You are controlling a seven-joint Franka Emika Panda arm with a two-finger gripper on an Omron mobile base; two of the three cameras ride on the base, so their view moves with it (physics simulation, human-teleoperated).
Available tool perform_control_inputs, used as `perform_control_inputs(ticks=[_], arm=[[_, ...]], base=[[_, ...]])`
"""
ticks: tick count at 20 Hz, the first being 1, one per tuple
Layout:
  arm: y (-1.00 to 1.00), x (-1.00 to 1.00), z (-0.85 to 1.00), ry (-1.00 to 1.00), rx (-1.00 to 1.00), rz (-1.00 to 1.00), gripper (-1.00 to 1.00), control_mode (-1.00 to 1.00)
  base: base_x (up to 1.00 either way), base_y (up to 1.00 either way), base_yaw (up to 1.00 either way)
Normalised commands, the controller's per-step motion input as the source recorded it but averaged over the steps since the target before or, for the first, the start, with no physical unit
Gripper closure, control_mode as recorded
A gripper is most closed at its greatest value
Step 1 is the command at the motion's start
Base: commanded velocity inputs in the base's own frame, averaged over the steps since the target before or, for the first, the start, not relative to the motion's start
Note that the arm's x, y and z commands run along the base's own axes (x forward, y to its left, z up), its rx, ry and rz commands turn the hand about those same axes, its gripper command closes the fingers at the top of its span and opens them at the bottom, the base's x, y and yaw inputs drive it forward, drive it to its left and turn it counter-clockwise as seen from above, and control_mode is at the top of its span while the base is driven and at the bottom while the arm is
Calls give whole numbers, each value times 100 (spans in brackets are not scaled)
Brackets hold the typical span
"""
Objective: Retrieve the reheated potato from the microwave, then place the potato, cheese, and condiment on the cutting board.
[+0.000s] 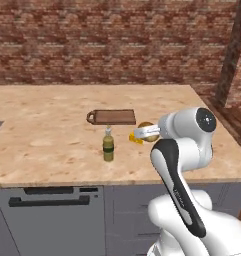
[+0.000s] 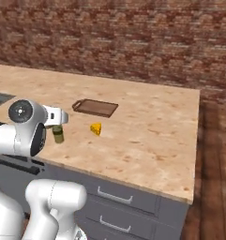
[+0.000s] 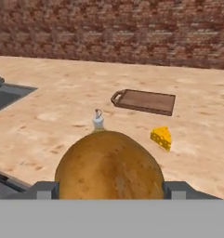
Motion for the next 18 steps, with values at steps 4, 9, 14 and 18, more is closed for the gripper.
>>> perform_control_inputs(ticks=[4, 9, 14, 18], arm=[[0, 0, 0, 0, 0, 0, 100, 100], [0, 0, 0, 0, 0, 0, 100, 100], [0, 0, 0, 0, 0, 0, 100, 100], [0, 0, 0, 0, 0, 0, 100, 100]], base=[[1, 54, -39], [0, 65, -29], [14, 55, -19], [35, 22, -7]])
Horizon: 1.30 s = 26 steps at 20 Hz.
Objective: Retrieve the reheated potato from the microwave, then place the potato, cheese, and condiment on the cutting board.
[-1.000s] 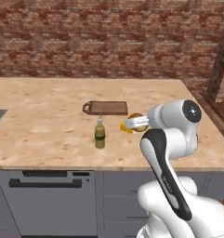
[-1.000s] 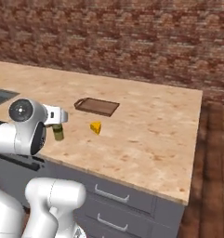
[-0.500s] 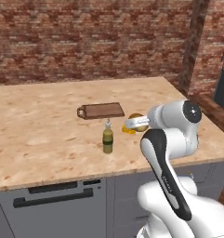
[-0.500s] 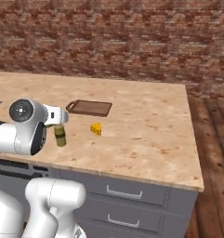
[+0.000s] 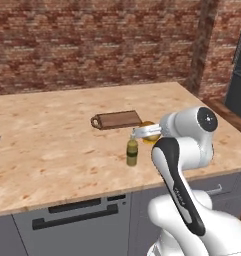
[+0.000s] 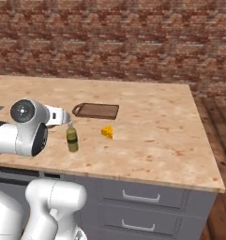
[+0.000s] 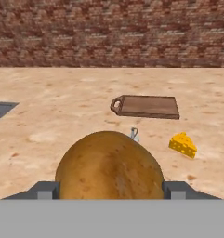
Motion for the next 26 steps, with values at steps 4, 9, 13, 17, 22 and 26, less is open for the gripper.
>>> perform_control_inputs(ticks=[4, 9, 13, 17, 22, 26], arm=[[0, 0, 0, 0, 0, 0, 100, 100], [0, 0, 0, 0, 0, 0, 100, 100], [0, 0, 0, 0, 0, 0, 100, 100], [0, 0, 0, 0, 0, 0, 100, 100], [0, 0, 0, 0, 0, 0, 100, 100], [0, 0, 0, 0, 0, 0, 100, 100]], base=[[38, 9, -3], [33, 8, 0], [34, 10, 0], [42, 12, 0], [47, 10, 0], [55, 12, 0]])
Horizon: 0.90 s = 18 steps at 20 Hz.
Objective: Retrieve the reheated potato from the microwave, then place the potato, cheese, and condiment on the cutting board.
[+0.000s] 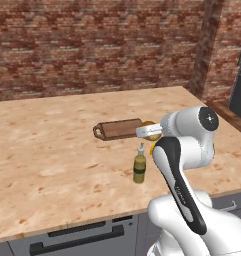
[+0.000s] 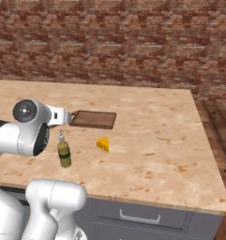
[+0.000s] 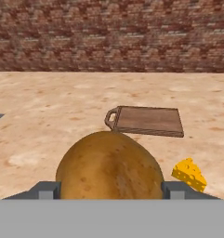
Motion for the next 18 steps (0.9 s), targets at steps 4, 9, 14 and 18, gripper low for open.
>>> perform_control_inputs(ticks=[4, 9, 14, 18], arm=[[0, 0, 0, 0, 0, 0, 100, 100], [0, 0, 0, 0, 0, 0, 100, 100], [0, 0, 0, 0, 0, 0, 100, 100], [0, 0, 0, 0, 0, 0, 100, 100]], base=[[48, 12, 0], [23, 8, 0], [0, 0, 0], [0, 0, 0]])
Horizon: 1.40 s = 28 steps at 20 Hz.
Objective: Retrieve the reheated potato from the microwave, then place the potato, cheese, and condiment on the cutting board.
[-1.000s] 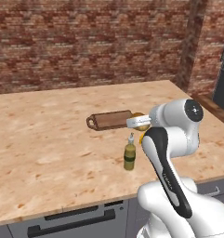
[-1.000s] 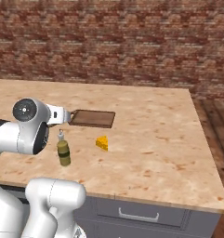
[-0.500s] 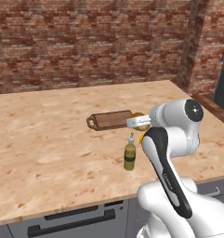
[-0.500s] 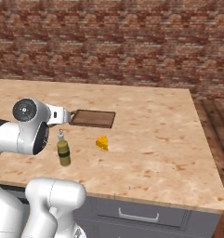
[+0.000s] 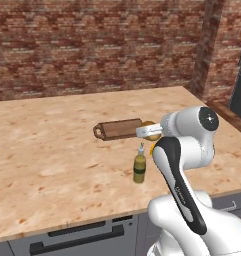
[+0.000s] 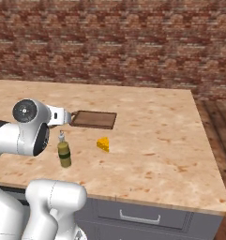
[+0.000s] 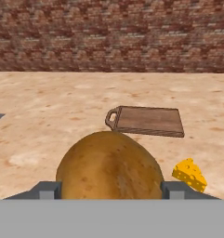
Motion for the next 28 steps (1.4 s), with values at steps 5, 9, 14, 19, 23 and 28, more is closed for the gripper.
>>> perform_control_inputs(ticks=[5, 9, 14, 19, 23, 28], arm=[[0, 0, 0, 0, 0, 0, 100, 100], [0, 0, 0, 0, 0, 0, 100, -100], [0, 0, 0, 0, 0, 0, 100, -100], [0, 0, 0, 0, 0, 0, 100, -100], [-1, 10, 0, 0, 0, 0, 100, -100], [-18, 21, 15, 26, 9, 7, 100, -100]], base=[[0, 0, 0], [0, 0, 0], [0, 0, 0], [0, 0, 0], [0, 0, 0], [0, 0, 0]])
